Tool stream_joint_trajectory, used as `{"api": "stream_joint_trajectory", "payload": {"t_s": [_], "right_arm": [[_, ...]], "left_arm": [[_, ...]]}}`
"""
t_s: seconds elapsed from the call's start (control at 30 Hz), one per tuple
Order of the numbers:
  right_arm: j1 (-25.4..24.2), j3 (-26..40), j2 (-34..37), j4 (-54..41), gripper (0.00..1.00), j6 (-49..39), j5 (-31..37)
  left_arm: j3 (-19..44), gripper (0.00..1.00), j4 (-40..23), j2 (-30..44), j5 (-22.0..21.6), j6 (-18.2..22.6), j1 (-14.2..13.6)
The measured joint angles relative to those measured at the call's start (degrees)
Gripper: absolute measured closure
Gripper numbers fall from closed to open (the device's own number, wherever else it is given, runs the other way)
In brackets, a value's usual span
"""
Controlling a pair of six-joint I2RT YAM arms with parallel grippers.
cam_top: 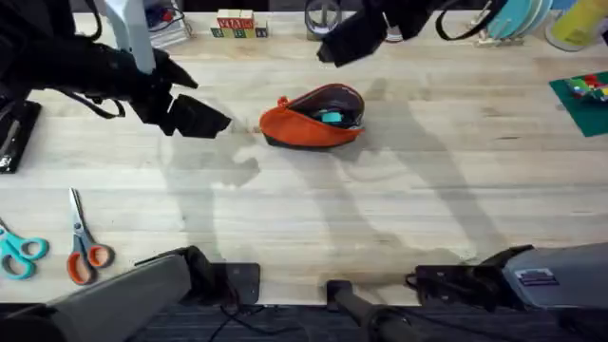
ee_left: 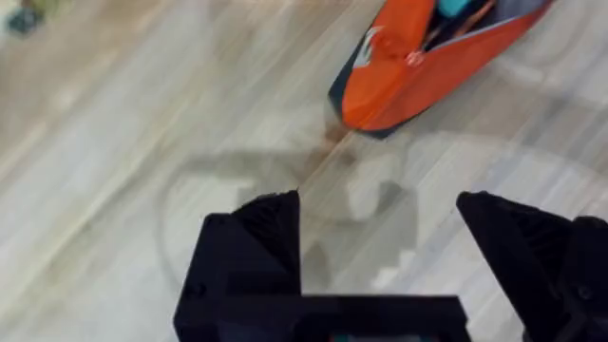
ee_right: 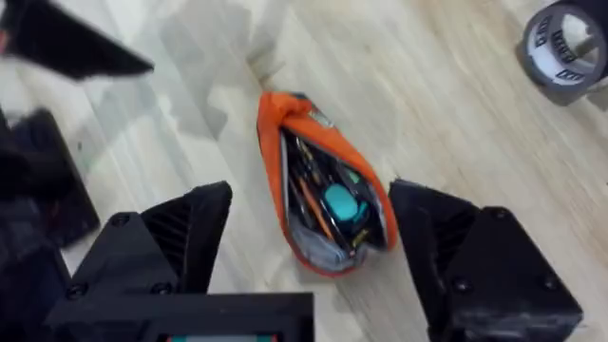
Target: Unzip the bag, pick up the pens from the table one at a time and place them inside, then zip the bag closed.
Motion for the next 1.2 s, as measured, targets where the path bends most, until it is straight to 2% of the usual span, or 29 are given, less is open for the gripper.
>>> {"api": "stream_joint_trajectory", "payload": {"t_s": [0.2, 0.5, 0.6, 0.9, 1.2], "right_arm": [[1.35, 0.0, 0.0, 2.45, 0.004, 4.72, 0.97], [9.54, -0.01, 0.0, 6.38, 0.004, 7.9, 13.26], [12.22, 0.01, 0.0, 7.84, 0.003, 8.64, 17.37], [16.03, 0.02, 0.55, 11.86, 0.003, 11.18, 22.09], [16.13, 0.05, 7.23, 14.63, 0.005, 16.44, 22.81]], "left_arm": [[0.0, 0.008, 0.0, 0.0, 5.55, 6.91, 2.28], [0.0, 0.009, -7.32, 0.99, 11.96, 18.69, 5.03], [0.0, 0.008, -8.62, 3.53, 12.88, 21.19, 5.57], [-0.04, 0.007, -7.39, 7.61, 13.5, 23.41, 5.74], [-0.07, 0.007, -7.03, 7.61, 13.92, 23.66, 5.74]]}}
